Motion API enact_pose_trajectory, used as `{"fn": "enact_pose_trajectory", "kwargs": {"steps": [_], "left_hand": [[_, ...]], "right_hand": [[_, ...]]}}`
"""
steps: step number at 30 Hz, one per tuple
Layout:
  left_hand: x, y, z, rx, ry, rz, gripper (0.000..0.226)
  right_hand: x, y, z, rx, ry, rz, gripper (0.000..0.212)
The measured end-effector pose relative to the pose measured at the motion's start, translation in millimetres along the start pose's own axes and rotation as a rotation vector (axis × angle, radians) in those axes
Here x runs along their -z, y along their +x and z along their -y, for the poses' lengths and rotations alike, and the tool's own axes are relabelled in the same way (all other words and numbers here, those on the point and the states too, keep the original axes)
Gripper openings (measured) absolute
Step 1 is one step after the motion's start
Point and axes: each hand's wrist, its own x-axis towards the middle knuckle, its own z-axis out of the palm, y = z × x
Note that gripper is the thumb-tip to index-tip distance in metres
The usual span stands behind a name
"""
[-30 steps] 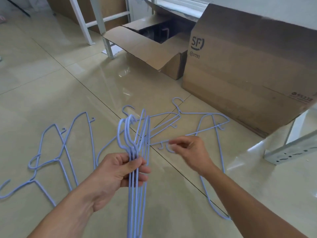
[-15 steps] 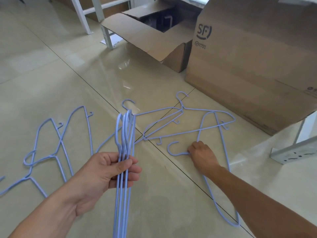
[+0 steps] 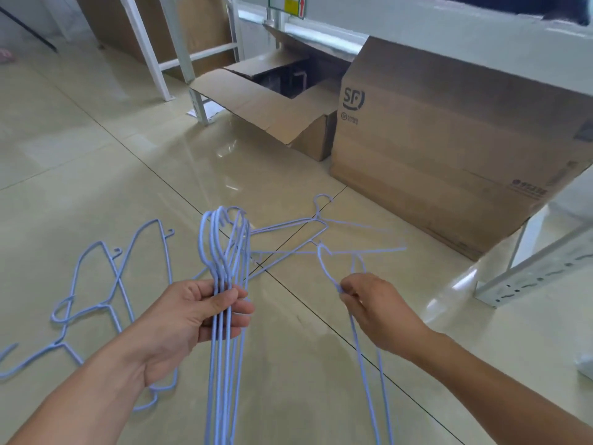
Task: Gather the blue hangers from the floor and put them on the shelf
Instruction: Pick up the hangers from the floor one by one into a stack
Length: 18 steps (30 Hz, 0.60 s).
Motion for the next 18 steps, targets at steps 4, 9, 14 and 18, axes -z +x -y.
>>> {"fn": "enact_pose_trajectory", "kwargs": {"steps": [4, 9, 14, 18], "left_hand": [[-8, -5, -3, -0.007, 0.016, 0.013, 0.041], [-25, -7, -3, 0.015, 0.026, 0.021, 0.021], [-39, -12, -5, -0.012, 0.042, 0.069, 0.02], [-35, -10, -20, -0.058, 0.05, 0.138, 0.021]], "right_hand": [[27, -30, 32, -0.155, 0.477, -0.072, 0.012], [38, -19, 77, -0.139, 0.66, -0.158, 0.005], [31, 9, 118, -0.075, 0.683, -0.209, 0.006], [26, 18, 135, -0.043, 0.745, -0.238, 0.01]]}}
